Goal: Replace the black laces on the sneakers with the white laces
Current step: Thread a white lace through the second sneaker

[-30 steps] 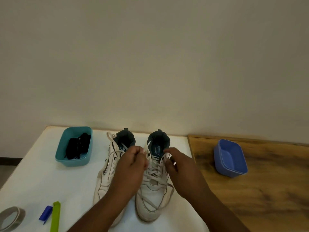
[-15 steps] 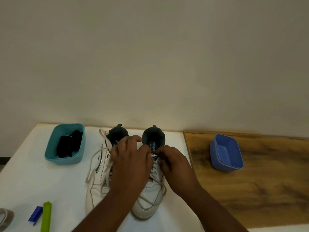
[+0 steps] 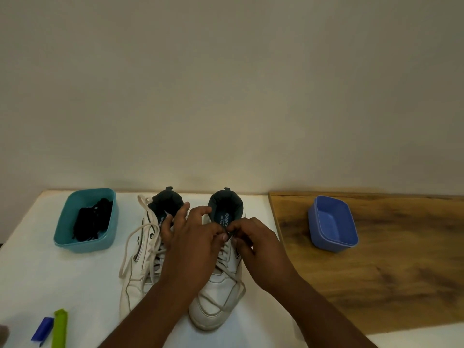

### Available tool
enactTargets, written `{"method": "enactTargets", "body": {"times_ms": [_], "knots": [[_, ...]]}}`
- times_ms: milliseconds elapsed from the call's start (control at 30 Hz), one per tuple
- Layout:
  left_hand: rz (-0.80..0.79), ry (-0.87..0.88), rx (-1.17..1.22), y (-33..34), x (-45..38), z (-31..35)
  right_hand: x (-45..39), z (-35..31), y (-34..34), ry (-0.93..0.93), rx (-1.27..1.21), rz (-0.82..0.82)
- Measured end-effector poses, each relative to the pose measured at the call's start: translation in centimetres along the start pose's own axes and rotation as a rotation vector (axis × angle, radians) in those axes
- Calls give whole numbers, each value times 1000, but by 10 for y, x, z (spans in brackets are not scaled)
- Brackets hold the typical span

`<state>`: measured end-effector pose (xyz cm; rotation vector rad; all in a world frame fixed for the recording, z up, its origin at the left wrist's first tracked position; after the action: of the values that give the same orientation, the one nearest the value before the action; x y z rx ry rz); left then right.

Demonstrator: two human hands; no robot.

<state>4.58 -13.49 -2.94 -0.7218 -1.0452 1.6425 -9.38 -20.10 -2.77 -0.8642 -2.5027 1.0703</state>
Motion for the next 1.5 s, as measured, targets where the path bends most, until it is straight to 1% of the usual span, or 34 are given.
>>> {"method": "enactTargets", "body": {"times_ms": [100,200,300,500,700,833,967,1033,1067,1100,1133,1200,1233,1267,1300,1333,1367,1400,1433,1467,1500], "knots": [[19,6,-13,-1,0,1,0,4,3,2,-4,-17],[54,17,-80,-3,3,4,0,6,2,-2,-29,-21],[46,28,-145,-1,2,7,0,9,1,-4,-52,-8],[34,24,-171,1,0,2,1,9,2,-13,-61,-14],[2,-18,-127,1,-4,2,4,7,3,0,-91,10],[3,-5,-77,0,-3,3,7,9,0,70,-216,61],[-86,8,-100,-1,0,4,5,2,-4,21,-182,79],[-147,17,-141,-3,3,5,6,-2,-14,-3,-110,88],[-179,27,-175,-4,4,6,10,-4,-26,-5,-47,158],[-209,36,-201,-4,4,7,16,-2,-40,17,-20,280],[-221,38,-210,-5,5,7,25,4,-58,54,-84,453],[-214,42,-182,-9,6,6,49,24,-88,113,-393,836],[-225,44,-179,-9,7,5,57,31,-96,146,-488,949],[-250,50,-191,-8,7,4,58,32,-99,182,-455,960],[-278,56,-207,-7,9,3,54,26,-97,208,-323,874],[-300,62,-218,-6,10,2,44,19,-85,210,-157,701],[-314,68,-222,-5,11,2,32,12,-64,195,0,485],[-319,73,-218,-5,11,2,23,6,-40,157,121,292],[-322,76,-213,-6,11,2,16,5,-19,129,190,154],[-327,78,-210,-5,11,2,11,7,-6,133,212,77],[-335,78,-212,-5,10,2,8,10,-1,155,225,51]]}}
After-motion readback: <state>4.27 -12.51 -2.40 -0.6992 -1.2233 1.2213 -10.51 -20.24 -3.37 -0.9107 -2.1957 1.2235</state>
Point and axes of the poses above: each hand's wrist, its own x-axis away from the middle knuckle, its own y-axis out of the palm, z = x × y, the point moved 7 cm from there along -x, towards the middle knuckle, and after that the axes turned 15 degrees about -z, right-handed, at the moved point
